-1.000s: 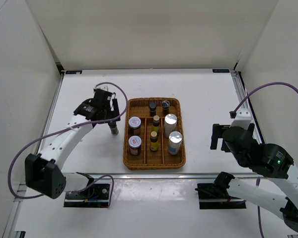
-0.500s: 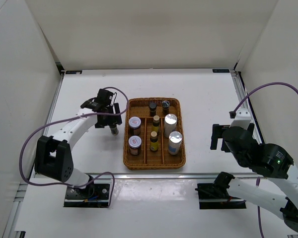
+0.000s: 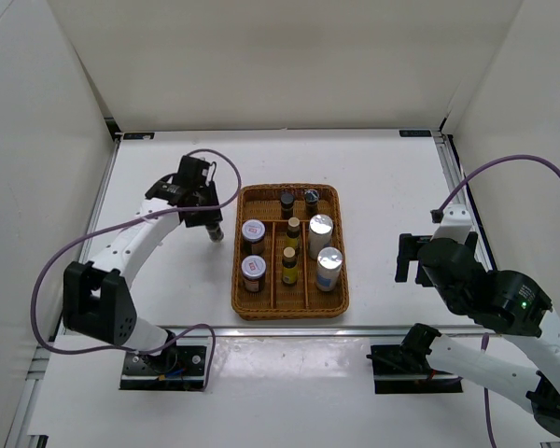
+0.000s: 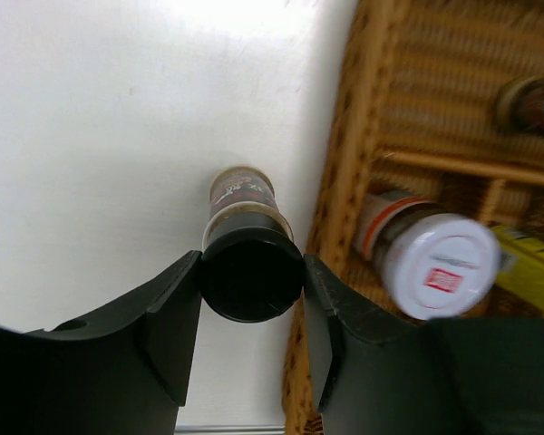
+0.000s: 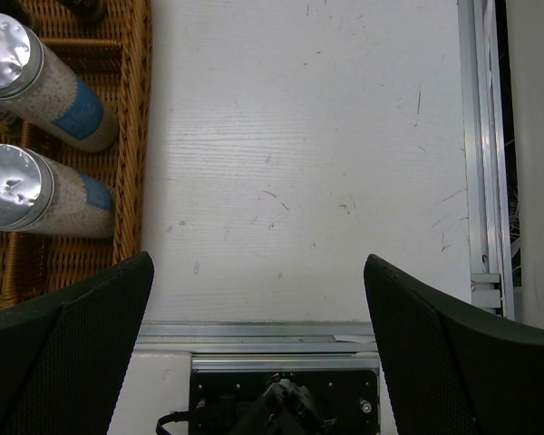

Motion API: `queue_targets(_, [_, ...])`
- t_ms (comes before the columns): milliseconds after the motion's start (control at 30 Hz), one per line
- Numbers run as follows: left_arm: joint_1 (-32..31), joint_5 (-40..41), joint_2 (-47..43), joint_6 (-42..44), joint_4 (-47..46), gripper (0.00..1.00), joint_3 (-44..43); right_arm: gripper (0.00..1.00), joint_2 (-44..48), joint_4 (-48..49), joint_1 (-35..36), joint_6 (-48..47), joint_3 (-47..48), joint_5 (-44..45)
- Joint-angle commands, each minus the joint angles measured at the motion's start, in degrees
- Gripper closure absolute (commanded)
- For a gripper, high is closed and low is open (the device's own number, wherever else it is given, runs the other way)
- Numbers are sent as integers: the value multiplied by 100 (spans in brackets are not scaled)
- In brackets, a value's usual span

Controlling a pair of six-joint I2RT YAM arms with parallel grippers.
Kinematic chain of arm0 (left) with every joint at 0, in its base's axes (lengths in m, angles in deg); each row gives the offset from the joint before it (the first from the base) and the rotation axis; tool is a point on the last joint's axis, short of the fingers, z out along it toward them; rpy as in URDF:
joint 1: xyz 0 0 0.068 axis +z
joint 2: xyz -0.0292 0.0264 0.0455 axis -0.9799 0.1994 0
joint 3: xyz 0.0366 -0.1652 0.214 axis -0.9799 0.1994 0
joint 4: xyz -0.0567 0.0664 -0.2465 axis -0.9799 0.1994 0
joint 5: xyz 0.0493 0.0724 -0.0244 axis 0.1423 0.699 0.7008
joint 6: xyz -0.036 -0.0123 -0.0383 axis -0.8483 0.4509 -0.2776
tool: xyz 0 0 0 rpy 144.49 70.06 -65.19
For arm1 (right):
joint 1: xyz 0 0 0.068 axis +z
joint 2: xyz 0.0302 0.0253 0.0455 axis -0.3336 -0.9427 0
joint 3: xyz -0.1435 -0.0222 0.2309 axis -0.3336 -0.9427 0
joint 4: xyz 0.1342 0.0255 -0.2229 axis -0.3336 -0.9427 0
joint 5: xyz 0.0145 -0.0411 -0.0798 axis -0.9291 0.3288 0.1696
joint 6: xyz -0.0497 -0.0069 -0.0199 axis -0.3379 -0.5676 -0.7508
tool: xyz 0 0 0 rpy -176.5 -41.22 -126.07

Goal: Organize the condiment bottles

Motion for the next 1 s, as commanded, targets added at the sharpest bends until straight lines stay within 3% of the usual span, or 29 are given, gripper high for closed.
queue_targets(0, [16,-78,-565,-13,-81,80,-642,0,23,132,18,-31,-43,18])
queue_targets(67, [-63,-140,-565,40,-19,89,-992,0,23,132,18,-31,-43,18])
queue_targets(367, [-793,-325,541,163,-19,89,-2487,0,-82,185,18,-31,-43,18])
queue_targets(533, [-995,-220,1313,215,-19,89,-2753,0,-82,185,18,-31,-43,18])
queue_targets(967, [-1048,9,2264,163,-72,85,-2753,0,-82,185,18,-31,-43,18])
